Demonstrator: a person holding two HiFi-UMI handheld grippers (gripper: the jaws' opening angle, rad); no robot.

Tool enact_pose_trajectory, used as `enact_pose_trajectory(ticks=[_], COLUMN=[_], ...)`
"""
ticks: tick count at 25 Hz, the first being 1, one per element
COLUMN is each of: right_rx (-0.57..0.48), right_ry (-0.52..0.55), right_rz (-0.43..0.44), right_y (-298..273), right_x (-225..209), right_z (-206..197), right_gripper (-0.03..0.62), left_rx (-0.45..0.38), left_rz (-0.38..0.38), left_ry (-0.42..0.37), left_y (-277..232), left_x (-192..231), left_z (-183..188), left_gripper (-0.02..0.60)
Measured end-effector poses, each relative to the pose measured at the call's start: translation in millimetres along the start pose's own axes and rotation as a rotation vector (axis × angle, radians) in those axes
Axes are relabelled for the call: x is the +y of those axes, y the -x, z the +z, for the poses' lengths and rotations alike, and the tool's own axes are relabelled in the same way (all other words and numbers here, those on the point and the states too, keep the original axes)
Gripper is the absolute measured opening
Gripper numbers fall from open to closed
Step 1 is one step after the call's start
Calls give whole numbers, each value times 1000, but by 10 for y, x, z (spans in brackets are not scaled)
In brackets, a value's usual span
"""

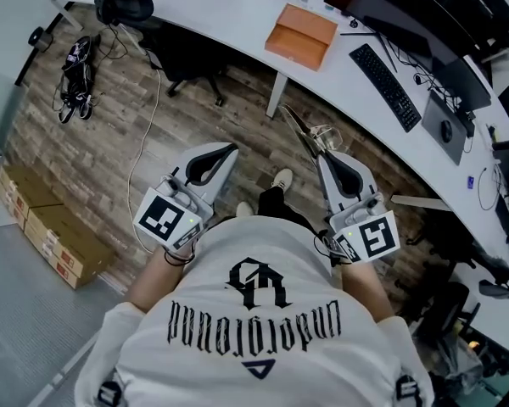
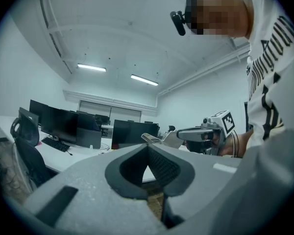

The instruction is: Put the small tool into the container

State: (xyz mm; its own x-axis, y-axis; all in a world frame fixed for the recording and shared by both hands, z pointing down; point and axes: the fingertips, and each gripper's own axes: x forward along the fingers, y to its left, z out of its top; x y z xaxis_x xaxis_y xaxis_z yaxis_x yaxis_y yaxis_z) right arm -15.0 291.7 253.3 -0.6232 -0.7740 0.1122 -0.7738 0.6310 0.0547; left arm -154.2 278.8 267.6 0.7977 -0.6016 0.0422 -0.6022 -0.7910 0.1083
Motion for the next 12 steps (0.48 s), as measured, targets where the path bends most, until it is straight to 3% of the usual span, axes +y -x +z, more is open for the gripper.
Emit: enact_pose_trajectory(ticks=[12], right_rx=[29], right_ry=[-20], right_rz=[7], right_y=[-431], right_x=[-991], right_z=[-86], right_gripper=[20], left_rx=[28], left_rz=[1], left_ry=[28], left_y=[-977], left_x=[439], left_z=[-5], left_gripper=[14])
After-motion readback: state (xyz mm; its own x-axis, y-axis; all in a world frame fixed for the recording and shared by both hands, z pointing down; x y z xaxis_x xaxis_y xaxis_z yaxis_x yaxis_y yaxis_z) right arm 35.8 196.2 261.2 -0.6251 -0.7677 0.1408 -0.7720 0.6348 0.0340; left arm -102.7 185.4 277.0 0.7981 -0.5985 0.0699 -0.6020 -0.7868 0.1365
